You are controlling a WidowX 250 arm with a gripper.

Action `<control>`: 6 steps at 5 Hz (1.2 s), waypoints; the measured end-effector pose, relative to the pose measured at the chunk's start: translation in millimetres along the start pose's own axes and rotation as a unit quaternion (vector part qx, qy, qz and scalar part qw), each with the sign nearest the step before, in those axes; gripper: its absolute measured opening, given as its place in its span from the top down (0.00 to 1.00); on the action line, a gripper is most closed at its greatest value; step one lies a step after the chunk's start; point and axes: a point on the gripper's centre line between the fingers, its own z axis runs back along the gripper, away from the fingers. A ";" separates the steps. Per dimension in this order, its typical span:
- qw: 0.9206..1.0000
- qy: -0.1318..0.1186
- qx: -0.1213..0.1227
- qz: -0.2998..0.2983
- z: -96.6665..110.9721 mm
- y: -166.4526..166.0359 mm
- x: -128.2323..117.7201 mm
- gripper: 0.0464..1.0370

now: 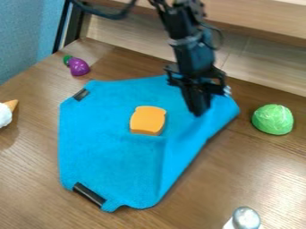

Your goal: Fold the cloth from right to left and it covers the object in the middle of the cloth.

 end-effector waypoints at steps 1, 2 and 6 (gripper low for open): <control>0.999 0.000 0.017 0.032 17.3 21.6 -8.3 0.99; 0.997 0.001 0.035 0.062 34.3 47.5 -18.2 0.99; 0.990 0.023 0.038 0.137 49.9 131.2 -38.1 0.99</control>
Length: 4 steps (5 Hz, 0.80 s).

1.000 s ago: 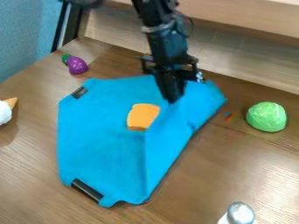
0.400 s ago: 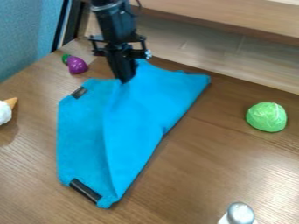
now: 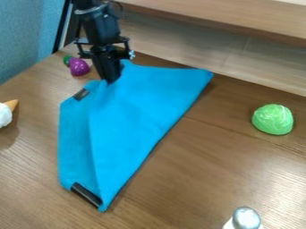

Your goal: Fold the cloth from right to left and it covers the object in the middle of the cloth.

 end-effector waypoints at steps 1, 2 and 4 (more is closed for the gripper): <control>1.000 0.017 0.004 0.003 -8.3 13.5 -2.6 0.99; 0.999 0.034 0.003 0.005 -18.9 21.6 -6.0 0.99; 0.998 0.059 0.002 0.024 -37.4 33.9 -19.4 0.96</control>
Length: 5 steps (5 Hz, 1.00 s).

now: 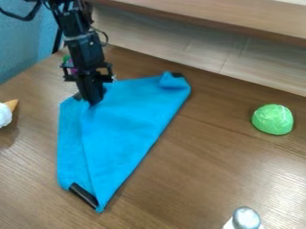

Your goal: Fold the cloth from right to left and it covers the object in the middle of the cloth.

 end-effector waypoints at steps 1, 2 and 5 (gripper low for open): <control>1.000 0.004 -0.001 0.007 -3.9 -0.1 -2.8 0.80; 1.000 0.012 0.002 0.004 -5.7 -9.9 -1.7 0.53; 0.996 -0.009 0.043 -0.072 19.0 -81.4 19.4 0.03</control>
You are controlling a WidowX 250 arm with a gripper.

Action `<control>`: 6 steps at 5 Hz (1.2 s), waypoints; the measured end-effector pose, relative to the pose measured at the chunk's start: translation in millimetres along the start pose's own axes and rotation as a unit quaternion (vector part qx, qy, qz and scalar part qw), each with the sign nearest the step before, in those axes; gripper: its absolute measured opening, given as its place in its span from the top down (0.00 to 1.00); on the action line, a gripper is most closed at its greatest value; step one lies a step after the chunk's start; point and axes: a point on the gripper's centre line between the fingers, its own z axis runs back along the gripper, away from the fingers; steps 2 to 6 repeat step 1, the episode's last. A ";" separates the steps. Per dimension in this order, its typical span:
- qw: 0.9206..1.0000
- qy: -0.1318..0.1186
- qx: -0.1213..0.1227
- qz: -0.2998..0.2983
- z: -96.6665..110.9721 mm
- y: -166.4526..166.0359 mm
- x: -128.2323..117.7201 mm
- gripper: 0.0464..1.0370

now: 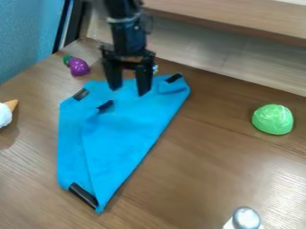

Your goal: Fold the cloth from right to left and it covers the object in the middle of the cloth.

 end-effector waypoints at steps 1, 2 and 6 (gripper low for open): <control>0.999 -0.010 0.006 -0.034 6.7 -31.0 13.1 0.04; 0.999 -0.010 0.006 -0.034 6.7 -31.0 13.1 0.04; 0.999 -0.010 0.006 -0.034 6.7 -31.0 13.1 0.04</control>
